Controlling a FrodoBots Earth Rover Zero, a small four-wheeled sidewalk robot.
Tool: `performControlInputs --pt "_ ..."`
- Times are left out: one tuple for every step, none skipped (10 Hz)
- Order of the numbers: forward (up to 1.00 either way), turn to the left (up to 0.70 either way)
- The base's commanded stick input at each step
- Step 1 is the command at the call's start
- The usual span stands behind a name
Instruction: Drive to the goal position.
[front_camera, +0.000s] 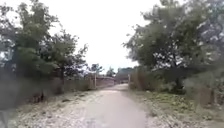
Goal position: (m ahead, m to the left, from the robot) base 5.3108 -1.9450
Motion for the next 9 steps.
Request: performControlInputs --pt "0.85 0.0" --pt "0.85 0.0" --pt "0.85 0.0" --pt "0.85 0.0" --pt "0.85 0.0" --pt "0.85 0.0" --pt "0.85 0.0" --pt "0.85 0.0" --pt "0.85 0.0"
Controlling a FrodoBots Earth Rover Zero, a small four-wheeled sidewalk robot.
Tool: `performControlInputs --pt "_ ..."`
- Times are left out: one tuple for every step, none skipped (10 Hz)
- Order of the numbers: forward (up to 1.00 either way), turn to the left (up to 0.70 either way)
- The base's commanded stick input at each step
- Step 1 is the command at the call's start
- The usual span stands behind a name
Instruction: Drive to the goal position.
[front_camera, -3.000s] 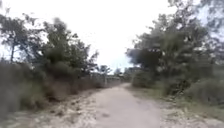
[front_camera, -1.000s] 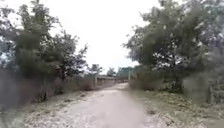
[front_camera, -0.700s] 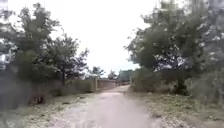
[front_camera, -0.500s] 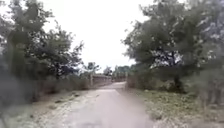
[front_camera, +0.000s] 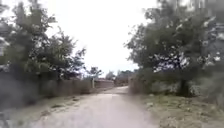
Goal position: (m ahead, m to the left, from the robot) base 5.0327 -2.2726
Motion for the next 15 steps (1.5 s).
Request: performControlInputs --pt "0.85 0.0" --pt "0.85 0.0" --pt "0.85 0.0" --pt "0.85 0.0" --pt "0.85 0.0" --pt "0.85 0.0" --pt "0.85 0.0" --pt "0.85 0.0" --pt "0.85 0.0" --pt "0.85 0.0" --pt "0.85 0.0" --pt "0.85 0.0" --pt "0.85 0.0" --pt "0.85 0.0" --pt "0.85 0.0"
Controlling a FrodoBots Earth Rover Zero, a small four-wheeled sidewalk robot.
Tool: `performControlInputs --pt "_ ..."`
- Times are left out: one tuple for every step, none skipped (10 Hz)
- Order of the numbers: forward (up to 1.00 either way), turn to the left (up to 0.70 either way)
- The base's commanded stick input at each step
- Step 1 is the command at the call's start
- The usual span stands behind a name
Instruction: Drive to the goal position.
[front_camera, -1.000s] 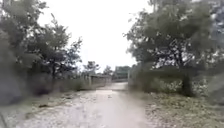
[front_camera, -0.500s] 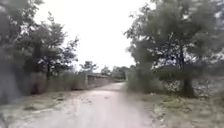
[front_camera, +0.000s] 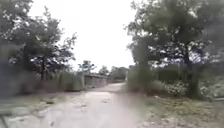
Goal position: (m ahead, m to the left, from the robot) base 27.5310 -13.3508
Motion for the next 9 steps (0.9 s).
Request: performControlInputs --pt "0.85 0.0" --pt "0.85 0.0" --pt "0.85 0.0" --pt "0.85 0.0" --pt "0.85 0.0" --pt "0.85 0.0" --pt "0.85 0.0" --pt "0.85 0.0" --pt "0.85 0.0"
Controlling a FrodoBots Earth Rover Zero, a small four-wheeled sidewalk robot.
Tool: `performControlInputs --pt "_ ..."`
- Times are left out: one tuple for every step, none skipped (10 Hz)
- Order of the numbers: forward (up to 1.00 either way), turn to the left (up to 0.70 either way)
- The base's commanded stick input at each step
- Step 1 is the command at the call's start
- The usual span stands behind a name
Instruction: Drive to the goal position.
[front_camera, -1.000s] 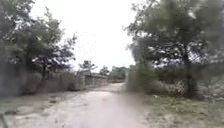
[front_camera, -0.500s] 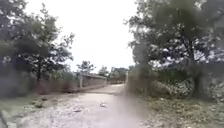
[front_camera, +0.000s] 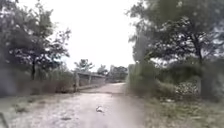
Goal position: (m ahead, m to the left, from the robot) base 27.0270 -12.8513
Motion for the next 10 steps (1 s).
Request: performControlInputs --pt "0.85 0.0" --pt "0.85 0.0" --pt "0.85 0.0" --pt "0.85 0.0" --pt "0.85 0.0" --pt "0.85 0.0" --pt "0.85 0.0" --pt "0.85 0.0" --pt "0.85 0.0" --pt "0.85 0.03"
